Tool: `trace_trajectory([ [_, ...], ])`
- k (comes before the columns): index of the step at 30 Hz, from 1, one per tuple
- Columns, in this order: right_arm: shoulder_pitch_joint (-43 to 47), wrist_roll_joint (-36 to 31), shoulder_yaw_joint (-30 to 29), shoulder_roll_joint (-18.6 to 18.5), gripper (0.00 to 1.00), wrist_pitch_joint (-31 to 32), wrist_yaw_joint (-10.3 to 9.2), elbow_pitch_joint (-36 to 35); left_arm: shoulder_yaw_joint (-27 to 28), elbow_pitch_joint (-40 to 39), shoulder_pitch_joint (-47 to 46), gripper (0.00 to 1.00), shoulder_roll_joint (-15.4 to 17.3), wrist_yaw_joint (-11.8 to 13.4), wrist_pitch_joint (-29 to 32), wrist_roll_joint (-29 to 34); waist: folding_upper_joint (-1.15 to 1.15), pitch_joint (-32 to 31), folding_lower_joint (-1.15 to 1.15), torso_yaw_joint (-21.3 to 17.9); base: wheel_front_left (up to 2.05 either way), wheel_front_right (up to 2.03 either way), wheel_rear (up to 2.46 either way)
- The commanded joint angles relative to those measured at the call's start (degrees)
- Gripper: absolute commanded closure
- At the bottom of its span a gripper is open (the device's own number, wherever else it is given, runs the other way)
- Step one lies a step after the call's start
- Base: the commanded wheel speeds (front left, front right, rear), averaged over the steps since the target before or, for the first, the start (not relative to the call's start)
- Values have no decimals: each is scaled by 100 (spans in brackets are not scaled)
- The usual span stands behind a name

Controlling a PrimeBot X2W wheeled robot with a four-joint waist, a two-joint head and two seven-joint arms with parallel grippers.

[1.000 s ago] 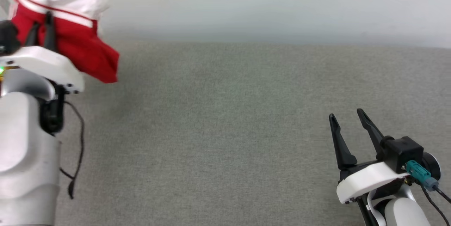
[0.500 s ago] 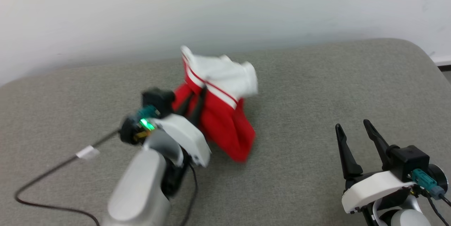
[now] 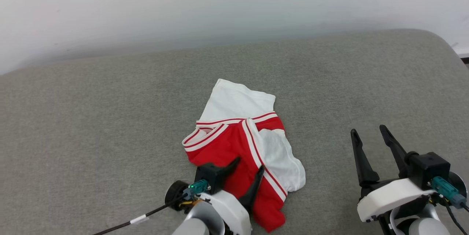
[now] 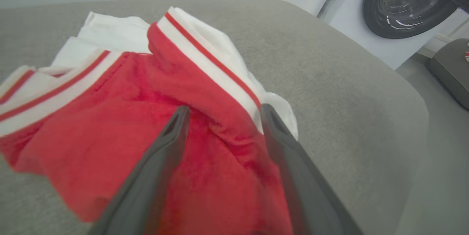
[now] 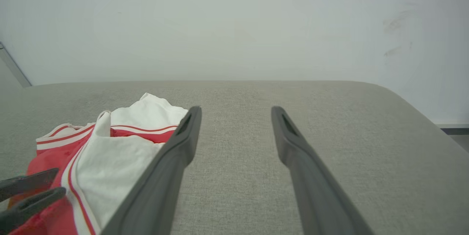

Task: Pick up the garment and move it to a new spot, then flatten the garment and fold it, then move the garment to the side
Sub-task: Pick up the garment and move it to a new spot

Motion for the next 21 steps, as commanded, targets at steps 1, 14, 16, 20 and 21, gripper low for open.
trace_trajectory([
  [1, -29, -16, -21, 4, 0, -36, -2, 12, 7, -121, -124, 0, -3, 92, -208, 89, 0, -27, 0, 102, 0, 0, 0],
  [14, 149, -104, -151, 4, 0, 82, -2, -22, 1300, -1278, 225, 0, 551, 1178, -804, 97, 0, -323, 0, 509, 0, 0, 0],
  [16, 191, -104, -166, 4, 0, 91, -2, -51, 1493, -1396, 412, 0, 712, 1309, -810, 95, 0, -355, 0, 518, 0, 0, 0],
  [20, 261, -74, -205, 4, 0, 119, -2, -74, 1668, -1539, 704, 0, 888, 1417, -785, 55, 0, -413, 0, 508, 0, 0, 0],
  [21, 280, -64, -208, 5, 0, 127, -2, -80, 1702, -1591, 772, 0, 947, 1439, -774, 43, 0, -428, 0, 502, 0, 0, 0],
])
